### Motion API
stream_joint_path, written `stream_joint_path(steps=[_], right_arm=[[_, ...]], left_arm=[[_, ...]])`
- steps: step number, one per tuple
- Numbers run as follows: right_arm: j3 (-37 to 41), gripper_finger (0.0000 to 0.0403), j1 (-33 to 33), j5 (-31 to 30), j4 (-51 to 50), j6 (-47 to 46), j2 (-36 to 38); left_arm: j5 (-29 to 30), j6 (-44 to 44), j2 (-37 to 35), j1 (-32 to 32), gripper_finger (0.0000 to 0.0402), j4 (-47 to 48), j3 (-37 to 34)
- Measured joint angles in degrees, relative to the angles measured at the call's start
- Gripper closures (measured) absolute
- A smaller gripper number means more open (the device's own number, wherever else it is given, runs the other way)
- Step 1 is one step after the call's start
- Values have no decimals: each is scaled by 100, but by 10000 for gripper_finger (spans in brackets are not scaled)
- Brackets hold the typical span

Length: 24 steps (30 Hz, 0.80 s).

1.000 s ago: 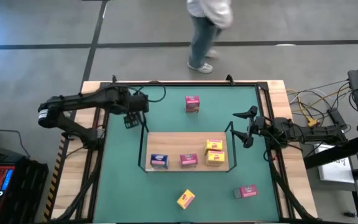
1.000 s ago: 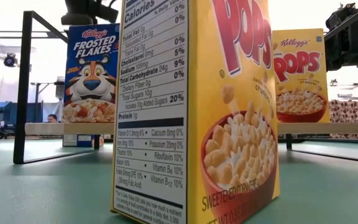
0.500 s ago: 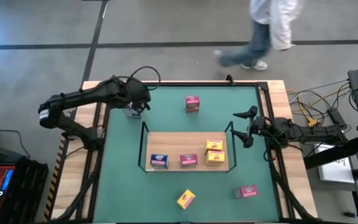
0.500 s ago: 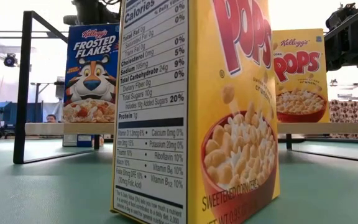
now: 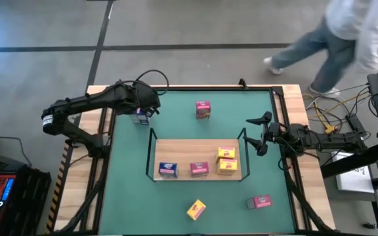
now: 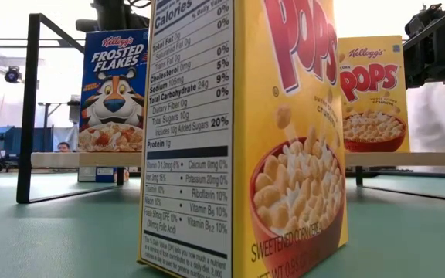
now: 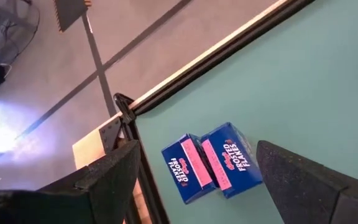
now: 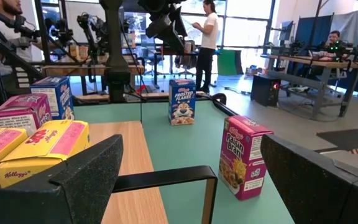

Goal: Stack cereal on shelf
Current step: Put the right blue cereal box on the shelf aligned with the other blue cereal box

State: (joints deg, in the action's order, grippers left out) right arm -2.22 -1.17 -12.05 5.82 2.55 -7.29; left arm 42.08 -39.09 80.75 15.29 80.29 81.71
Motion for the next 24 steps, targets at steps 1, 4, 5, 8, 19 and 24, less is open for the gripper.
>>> stream_joint_path(steps=[1, 4, 5, 8, 19, 24], right_arm=[[0, 33, 2, 0, -1, 0, -1], [0, 33, 1, 1, 0, 0, -1], [0, 33, 2, 0, 0, 0, 0], [0, 33, 0, 0, 0, 0, 0], [-1, 33, 1, 0, -2, 0, 0], [0, 33, 1, 1, 0, 0, 0]], left_arm=[[36, -43, 0, 0, 98, -42, 0], [78, -510, 0, 48, 94, -43, 0], [80, -568, 0, 75, 92, -58, 0], [47, -563, 10, 154, 84, -74, 0], [-650, -1210, 454, 618, 53, 211, -7], [-1652, -1349, 648, 1359, 51, 205, -9]])
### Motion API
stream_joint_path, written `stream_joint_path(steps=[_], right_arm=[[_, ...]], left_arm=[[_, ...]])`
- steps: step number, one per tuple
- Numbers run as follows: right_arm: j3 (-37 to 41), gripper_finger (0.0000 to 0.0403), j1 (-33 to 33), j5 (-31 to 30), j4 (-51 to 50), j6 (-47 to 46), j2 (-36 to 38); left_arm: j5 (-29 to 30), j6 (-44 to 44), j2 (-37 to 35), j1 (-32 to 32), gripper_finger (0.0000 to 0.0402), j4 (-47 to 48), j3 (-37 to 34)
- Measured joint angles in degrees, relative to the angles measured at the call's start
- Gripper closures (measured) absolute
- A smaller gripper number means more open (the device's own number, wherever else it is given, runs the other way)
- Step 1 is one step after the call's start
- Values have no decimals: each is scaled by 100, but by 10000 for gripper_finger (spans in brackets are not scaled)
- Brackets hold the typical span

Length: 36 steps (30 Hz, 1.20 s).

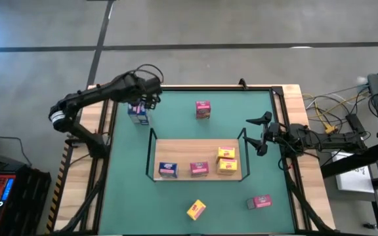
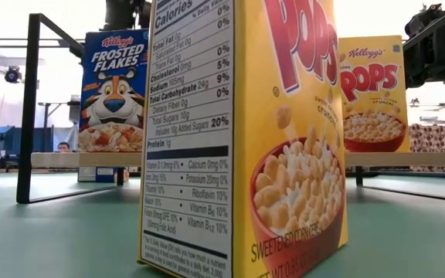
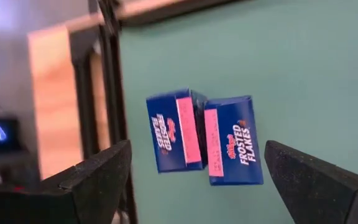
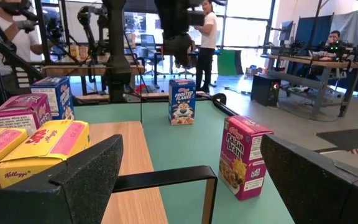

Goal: Stack cereal on shelf
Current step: Put the right blue cereal box on the shelf aligned with the other blue cereal box

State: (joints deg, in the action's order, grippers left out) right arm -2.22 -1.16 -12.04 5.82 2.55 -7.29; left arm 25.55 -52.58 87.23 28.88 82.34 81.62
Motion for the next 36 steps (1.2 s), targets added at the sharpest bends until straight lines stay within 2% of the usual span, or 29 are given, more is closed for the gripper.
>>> stream_joint_path(steps=[6, 8, 25, 36], right_arm=[[0, 33, 1, -1, -1, 0, 0], [0, 33, 1, -1, 1, 0, -2], [0, 33, -1, -1, 1, 0, 0], [0, 33, -1, -1, 1, 0, 0]], left_arm=[[-1178, 617, 86, 698, 51, -682, -154], [-1406, 798, 86, 794, 51, -882, -259], [-1610, 927, 68, 820, 51, -1709, -1097], [-1670, 1001, 73, 824, 51, -1736, -866]])
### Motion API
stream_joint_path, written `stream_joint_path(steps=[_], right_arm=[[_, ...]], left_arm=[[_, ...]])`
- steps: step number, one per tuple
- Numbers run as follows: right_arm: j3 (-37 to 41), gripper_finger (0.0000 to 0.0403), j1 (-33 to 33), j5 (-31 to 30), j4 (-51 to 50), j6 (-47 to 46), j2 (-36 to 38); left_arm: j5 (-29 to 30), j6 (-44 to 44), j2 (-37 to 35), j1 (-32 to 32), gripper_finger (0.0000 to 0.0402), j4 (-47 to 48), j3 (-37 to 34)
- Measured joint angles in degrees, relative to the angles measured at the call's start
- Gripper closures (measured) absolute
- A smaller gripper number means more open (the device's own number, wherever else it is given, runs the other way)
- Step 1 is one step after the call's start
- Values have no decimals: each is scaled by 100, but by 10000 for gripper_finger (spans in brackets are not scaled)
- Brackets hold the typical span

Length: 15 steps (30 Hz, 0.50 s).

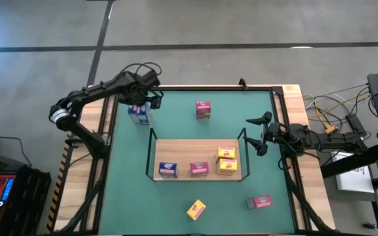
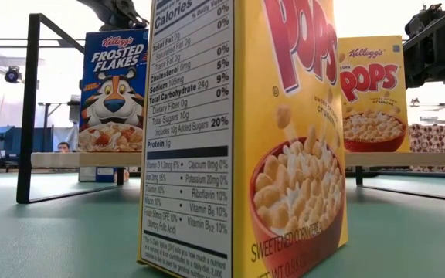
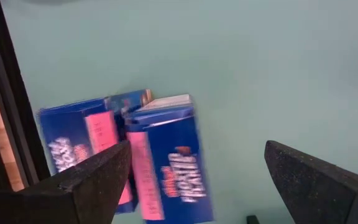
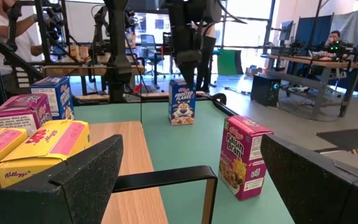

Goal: Stack cereal on shelf
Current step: Put the right blue cereal box on the shelf aligned with the other blue cereal box

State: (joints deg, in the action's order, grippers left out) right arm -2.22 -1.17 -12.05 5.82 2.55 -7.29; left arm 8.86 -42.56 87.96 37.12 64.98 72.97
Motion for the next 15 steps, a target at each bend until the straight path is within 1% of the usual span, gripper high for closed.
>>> stream_joint_path(steps=[7, 15], right_arm=[[0, 33, 2, 0, 0, 0, 0], [0, 33, 0, 0, 0, 0, 0]], left_arm=[[1, -9, 2, -6, 51, 6, -41], [-61, -26, 2, -20, 51, -249, -320]])
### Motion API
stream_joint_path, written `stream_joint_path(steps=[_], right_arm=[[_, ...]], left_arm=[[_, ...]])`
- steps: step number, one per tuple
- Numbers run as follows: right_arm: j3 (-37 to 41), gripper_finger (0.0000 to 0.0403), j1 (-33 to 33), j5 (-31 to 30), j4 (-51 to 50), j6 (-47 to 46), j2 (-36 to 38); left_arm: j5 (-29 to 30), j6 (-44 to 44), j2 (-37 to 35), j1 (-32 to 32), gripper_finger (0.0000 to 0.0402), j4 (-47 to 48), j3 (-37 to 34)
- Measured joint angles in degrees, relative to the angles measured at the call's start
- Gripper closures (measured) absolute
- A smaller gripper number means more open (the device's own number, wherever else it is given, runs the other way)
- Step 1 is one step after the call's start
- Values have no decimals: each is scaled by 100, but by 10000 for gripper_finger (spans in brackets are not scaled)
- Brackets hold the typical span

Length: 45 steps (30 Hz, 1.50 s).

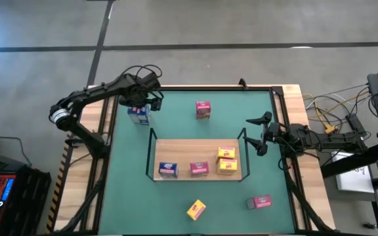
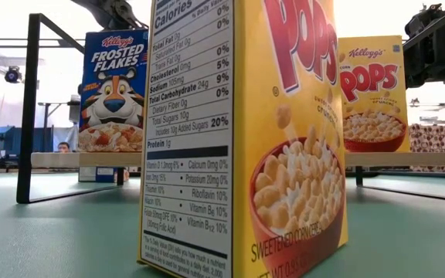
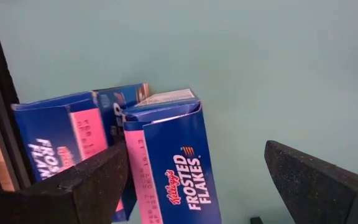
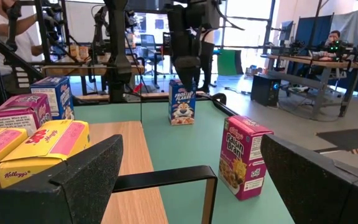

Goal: Stack cereal on shelf
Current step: Put the right blue cereal box on the shelf aligned with the other blue cereal box

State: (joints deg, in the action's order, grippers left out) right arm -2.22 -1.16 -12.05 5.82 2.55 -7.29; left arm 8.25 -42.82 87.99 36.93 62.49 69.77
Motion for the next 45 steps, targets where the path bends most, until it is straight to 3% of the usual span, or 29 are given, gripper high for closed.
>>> stream_joint_path(steps=[22, 38, 45], right_arm=[[0, 33, 0, 0, 0, 0, -2], [-1, 33, 1, 0, -1, 0, 0], [0, 33, 0, 0, -1, 0, 0]], left_arm=[[-322, -252, 0, -7, 57, -301, -425], [-274, -92, 56, -11, 216, -314, -430], [-334, 233, 72, -54, 253, -342, -372]])
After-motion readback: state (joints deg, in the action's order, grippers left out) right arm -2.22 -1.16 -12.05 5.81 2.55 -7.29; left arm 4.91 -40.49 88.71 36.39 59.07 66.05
